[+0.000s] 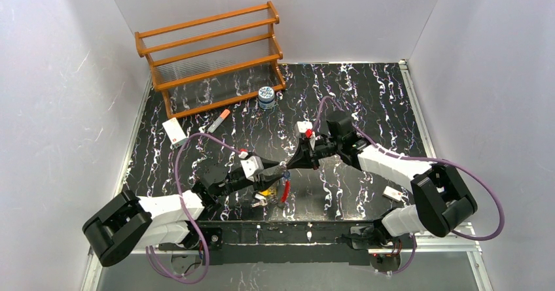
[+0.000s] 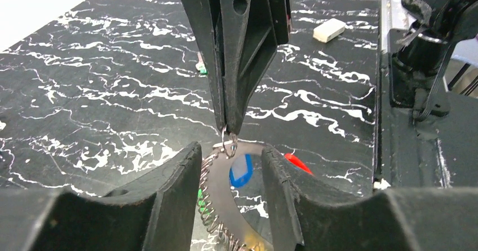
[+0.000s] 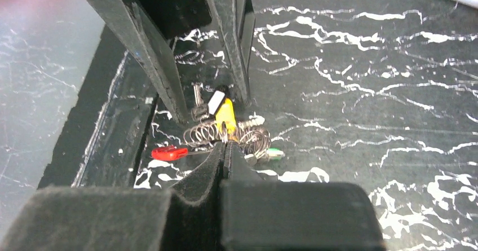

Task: Put the keys on the keyring

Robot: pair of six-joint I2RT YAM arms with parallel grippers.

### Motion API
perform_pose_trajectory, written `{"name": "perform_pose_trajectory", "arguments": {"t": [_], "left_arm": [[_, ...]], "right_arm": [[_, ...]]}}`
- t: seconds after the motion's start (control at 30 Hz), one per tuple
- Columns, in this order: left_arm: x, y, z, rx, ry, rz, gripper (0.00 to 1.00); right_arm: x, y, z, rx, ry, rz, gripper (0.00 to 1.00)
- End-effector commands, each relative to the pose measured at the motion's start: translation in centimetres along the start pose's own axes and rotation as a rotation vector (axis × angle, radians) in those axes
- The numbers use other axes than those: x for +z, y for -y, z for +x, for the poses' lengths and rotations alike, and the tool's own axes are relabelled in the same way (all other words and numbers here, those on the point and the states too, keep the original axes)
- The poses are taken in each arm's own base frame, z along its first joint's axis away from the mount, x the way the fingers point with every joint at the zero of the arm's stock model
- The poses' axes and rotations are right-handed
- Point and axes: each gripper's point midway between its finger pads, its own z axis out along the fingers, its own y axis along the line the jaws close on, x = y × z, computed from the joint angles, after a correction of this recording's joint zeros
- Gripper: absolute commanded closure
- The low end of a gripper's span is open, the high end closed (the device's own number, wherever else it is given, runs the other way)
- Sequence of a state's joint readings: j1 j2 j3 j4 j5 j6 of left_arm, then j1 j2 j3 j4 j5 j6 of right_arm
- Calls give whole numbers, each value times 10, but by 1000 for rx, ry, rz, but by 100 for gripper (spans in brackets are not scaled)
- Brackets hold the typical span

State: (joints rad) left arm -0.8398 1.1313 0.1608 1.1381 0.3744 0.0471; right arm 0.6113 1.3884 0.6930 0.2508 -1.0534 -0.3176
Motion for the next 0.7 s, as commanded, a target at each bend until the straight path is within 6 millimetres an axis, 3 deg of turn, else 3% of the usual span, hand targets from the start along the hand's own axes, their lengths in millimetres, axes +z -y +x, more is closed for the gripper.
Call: {"name": "perform_pose_trajectory", "arguments": {"t": [0.0,0.33,0.67], "left_arm": [[0,-11,1,88,-67,-27,57],[2,-6,16,122,-163,33,58],[12,12,22,94,-190,165,67]], "right_arm": [[-8,-5,12,-25,-121,13,99],[1,-10,36,-23,-277,20,99],[15,-7,30,-36,-292,1,99]]}}
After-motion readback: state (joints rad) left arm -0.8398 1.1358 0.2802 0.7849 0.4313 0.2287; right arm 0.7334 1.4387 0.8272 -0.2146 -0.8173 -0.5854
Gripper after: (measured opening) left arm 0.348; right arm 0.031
